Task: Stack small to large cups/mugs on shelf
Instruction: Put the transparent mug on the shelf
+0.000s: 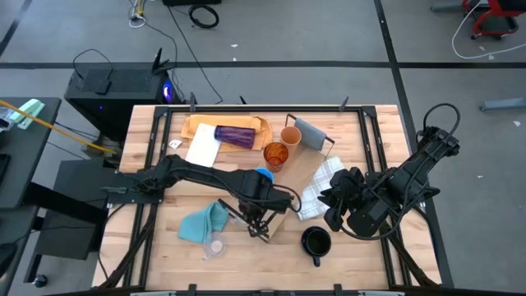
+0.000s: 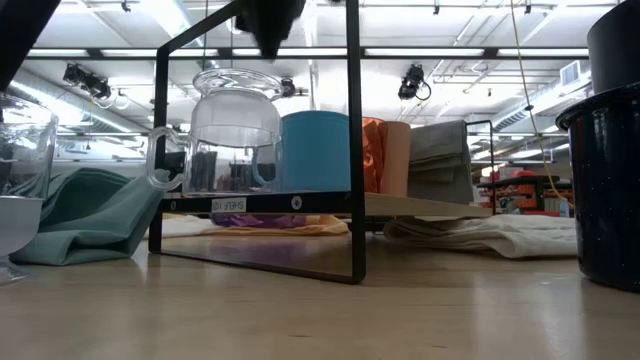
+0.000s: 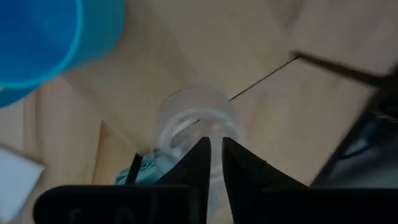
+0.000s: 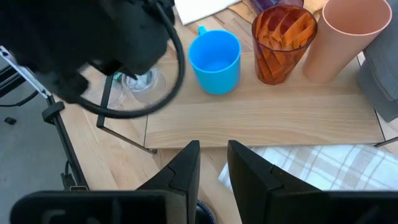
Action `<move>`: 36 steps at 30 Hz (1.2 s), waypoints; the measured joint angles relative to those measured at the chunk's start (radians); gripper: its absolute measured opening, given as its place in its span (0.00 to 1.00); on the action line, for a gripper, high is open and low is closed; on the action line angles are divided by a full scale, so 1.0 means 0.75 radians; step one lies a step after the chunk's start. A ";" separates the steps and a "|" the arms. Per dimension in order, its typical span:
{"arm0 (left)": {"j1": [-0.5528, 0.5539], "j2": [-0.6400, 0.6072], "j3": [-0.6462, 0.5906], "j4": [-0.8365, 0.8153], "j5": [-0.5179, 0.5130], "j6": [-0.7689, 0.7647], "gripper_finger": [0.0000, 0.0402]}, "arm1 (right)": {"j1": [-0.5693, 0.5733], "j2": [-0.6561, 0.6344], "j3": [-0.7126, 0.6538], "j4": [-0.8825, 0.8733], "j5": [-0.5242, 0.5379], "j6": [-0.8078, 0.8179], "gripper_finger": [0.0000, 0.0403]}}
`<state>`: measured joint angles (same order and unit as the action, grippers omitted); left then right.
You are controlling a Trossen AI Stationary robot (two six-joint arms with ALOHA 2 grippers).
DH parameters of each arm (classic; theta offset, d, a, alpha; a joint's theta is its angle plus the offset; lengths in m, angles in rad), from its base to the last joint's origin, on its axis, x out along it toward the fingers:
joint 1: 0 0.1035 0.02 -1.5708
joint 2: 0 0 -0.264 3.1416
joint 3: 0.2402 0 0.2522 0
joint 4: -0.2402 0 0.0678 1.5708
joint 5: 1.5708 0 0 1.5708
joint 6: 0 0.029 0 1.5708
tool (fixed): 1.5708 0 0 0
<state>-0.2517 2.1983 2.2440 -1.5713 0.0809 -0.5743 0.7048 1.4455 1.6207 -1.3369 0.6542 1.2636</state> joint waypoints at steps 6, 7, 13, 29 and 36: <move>-0.009 0.004 -0.122 0.015 -0.078 -0.047 0.02 | 0.000 0.000 0.000 0.000 0.000 0.000 0.22; -0.012 0.004 -0.122 0.029 -0.079 -0.047 0.02 | 0.000 0.000 0.000 0.000 0.000 0.000 0.22; -0.016 0.004 -0.122 0.029 -0.083 -0.044 0.06 | 0.000 0.000 0.000 0.001 0.000 0.002 0.22; 0.036 0.004 -0.122 0.000 -0.187 -0.049 0.02 | 0.003 0.000 0.000 0.001 0.000 0.022 0.22; 0.051 0.004 -0.122 0.000 -0.182 -0.046 0.01 | 0.019 0.000 0.000 0.001 0.000 0.027 0.22</move>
<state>-0.2133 2.2013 2.1525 -1.5711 -0.0559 -0.6089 0.7193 1.4452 1.6207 -1.3365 0.6540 1.2839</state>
